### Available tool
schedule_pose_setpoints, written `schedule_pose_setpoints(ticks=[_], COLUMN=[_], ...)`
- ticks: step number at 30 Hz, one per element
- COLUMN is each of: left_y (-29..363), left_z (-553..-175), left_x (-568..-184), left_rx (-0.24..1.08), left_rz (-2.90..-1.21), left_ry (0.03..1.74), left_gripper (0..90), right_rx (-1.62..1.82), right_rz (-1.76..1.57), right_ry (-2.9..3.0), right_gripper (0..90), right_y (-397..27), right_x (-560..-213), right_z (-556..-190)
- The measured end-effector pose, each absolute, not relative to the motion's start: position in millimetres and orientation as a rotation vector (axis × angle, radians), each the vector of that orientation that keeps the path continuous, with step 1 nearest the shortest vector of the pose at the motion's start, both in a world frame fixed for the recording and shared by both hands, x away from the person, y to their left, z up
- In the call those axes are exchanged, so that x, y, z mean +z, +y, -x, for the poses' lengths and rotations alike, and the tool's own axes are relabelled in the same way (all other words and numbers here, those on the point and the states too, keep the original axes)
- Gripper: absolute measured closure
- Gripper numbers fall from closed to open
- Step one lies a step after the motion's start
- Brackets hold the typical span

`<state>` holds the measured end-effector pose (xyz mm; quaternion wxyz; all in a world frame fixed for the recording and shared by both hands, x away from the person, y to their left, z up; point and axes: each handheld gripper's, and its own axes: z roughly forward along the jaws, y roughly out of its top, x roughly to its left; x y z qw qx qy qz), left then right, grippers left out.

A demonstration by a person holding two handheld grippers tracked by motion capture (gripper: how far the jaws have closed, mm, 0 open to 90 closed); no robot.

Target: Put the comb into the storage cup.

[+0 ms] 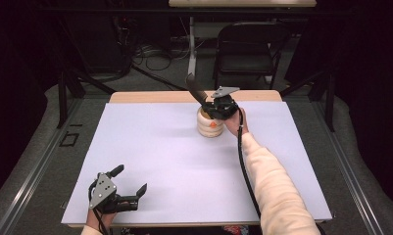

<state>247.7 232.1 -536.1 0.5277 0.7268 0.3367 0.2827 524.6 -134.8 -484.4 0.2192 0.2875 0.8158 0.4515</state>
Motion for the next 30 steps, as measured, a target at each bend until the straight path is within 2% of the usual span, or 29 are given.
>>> schedule_pose_setpoints(ticks=[30], left_y=[230.9], left_z=[-247.1], left_x=[-536.4], left_rx=[0.667], left_rz=[-1.745], left_ry=[0.798], left_gripper=[0.7], right_rx=[1.208], right_rz=[-0.825], right_ry=[2.289], right_gripper=[72.1], right_y=[-131.5], right_x=[-492.6], right_z=[-526.9])
